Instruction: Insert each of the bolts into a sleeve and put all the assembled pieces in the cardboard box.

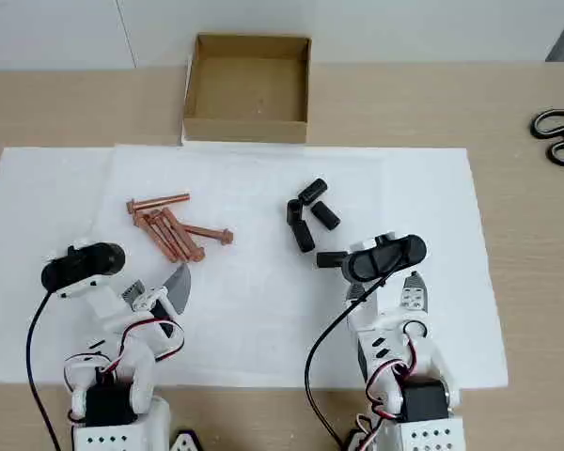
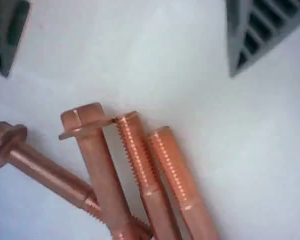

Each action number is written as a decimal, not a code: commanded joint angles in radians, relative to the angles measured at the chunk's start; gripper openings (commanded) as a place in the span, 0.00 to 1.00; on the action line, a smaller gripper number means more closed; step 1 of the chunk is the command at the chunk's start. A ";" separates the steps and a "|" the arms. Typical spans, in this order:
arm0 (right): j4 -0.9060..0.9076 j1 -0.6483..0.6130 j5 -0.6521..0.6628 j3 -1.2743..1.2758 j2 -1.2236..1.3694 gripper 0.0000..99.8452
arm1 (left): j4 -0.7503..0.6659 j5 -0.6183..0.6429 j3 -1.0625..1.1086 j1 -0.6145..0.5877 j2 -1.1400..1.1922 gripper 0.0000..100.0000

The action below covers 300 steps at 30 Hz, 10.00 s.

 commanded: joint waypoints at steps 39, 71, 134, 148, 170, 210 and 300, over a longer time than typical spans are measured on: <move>0.309 0.188 0.005 -0.660 -0.013 0.28 | 0.187 -0.114 -0.545 0.002 0.049 0.27; 0.667 -0.197 0.003 -1.718 1.653 0.28 | 0.497 -0.117 -1.408 -0.241 1.321 0.27; 0.739 -0.162 0.755 -1.932 2.367 0.01 | 0.503 -0.226 -1.406 -0.304 1.321 0.27; 0.811 -0.065 0.468 -2.102 2.368 0.01 | 0.503 -0.226 -1.406 -0.302 1.321 0.27; 0.803 -0.065 0.172 -2.099 2.379 0.15 | 0.497 -0.226 -1.368 -0.299 1.320 0.27; 0.760 -0.088 0.230 -2.035 2.232 0.15 | 0.499 -0.226 -1.368 -0.302 1.316 0.27; 0.699 -0.051 0.206 -1.778 1.839 0.01 | 0.494 0.003 -1.914 -0.140 2.329 0.14</move>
